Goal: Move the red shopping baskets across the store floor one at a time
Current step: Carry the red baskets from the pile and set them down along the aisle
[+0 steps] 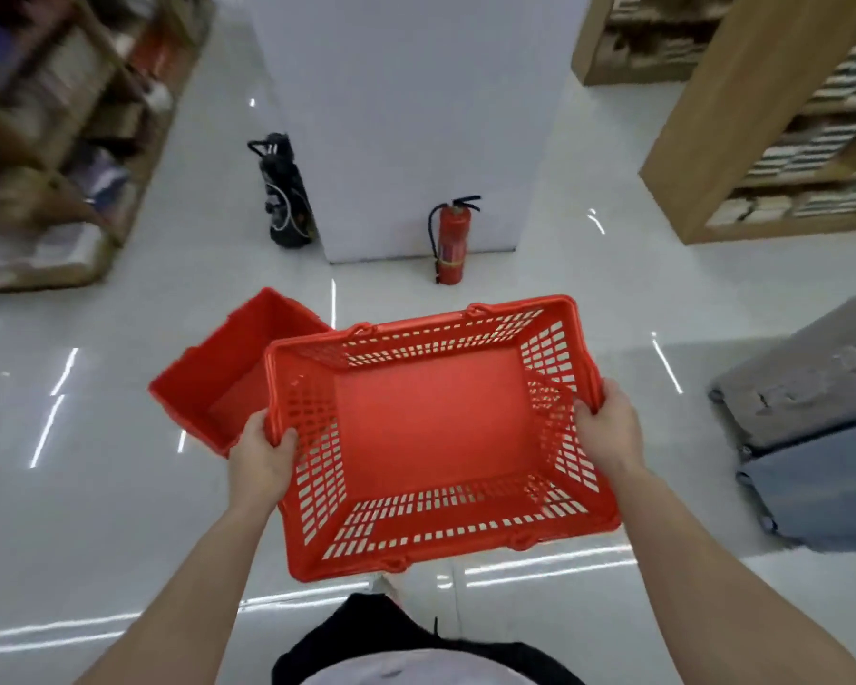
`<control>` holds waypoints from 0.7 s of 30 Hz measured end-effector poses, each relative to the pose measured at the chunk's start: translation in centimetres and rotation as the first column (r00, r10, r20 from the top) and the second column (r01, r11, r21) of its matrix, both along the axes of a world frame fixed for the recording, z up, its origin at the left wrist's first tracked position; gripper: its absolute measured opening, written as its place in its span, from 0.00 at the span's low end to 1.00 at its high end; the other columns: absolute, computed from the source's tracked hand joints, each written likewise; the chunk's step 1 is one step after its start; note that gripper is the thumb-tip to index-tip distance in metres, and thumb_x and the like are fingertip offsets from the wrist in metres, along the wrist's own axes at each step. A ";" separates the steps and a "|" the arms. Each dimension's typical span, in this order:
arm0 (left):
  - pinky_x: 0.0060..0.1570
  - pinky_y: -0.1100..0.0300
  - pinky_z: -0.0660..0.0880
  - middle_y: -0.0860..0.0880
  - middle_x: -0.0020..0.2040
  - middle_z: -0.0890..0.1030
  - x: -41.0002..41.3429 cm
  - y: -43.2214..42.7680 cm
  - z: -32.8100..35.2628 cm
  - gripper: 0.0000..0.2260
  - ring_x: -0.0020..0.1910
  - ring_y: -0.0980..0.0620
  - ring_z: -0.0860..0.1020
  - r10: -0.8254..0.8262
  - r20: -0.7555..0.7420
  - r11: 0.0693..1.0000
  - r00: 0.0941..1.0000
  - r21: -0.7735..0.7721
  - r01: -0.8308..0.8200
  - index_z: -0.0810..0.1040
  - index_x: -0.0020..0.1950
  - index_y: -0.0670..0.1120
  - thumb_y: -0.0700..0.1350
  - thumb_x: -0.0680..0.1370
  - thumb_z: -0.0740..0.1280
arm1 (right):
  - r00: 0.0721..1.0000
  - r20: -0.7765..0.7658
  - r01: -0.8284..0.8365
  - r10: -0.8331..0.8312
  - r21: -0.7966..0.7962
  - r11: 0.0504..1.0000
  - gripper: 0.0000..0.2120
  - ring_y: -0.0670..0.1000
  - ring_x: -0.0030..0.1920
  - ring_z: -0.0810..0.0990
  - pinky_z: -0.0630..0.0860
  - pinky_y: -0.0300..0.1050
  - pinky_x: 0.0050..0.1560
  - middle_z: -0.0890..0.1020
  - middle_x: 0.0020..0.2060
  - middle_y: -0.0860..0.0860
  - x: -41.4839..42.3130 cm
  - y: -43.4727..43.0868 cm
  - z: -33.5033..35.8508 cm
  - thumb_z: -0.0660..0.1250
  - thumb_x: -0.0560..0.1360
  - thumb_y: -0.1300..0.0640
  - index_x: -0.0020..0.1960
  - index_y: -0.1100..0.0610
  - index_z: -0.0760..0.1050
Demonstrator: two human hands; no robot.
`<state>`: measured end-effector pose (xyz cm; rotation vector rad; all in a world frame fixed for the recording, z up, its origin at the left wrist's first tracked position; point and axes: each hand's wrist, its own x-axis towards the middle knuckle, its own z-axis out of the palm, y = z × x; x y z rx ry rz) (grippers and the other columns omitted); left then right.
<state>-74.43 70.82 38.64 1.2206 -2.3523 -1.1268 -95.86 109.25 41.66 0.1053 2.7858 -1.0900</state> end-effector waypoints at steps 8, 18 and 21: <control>0.47 0.50 0.76 0.49 0.47 0.82 4.3 -14.5 0.7 0.10 0.45 0.45 0.81 0.298 -0.026 0.954 0.954 0.033 -0.297 0.77 0.58 0.51 0.46 0.77 0.68 | 0.949 -0.027 -0.315 0.315 0.001 0.949 0.13 0.63 0.53 0.82 0.76 0.53 0.53 0.84 0.52 0.59 -6.6 -21.8 1.1 0.68 0.76 0.58 0.60 0.56 0.76; 0.43 0.50 0.81 0.59 0.47 0.80 2.9 -23.9 -2.9 0.15 0.42 0.56 0.82 0.599 0.039 0.798 0.800 0.056 -0.600 0.67 0.65 0.57 0.56 0.79 0.63 | 0.778 0.002 -0.627 0.628 -0.059 0.777 0.15 0.58 0.52 0.82 0.74 0.46 0.49 0.84 0.52 0.54 -16.9 -45.3 -2.2 0.67 0.77 0.57 0.63 0.56 0.75; 0.38 0.57 0.79 0.60 0.46 0.79 1.0 -26.1 -3.9 0.15 0.41 0.58 0.81 0.662 0.066 0.744 0.747 0.066 -0.665 0.66 0.65 0.60 0.56 0.79 0.65 | 0.728 0.065 -0.678 0.683 -0.083 0.731 0.14 0.56 0.50 0.83 0.76 0.49 0.50 0.84 0.52 0.53 -19.7 -51.5 -4.1 0.66 0.77 0.56 0.62 0.56 0.76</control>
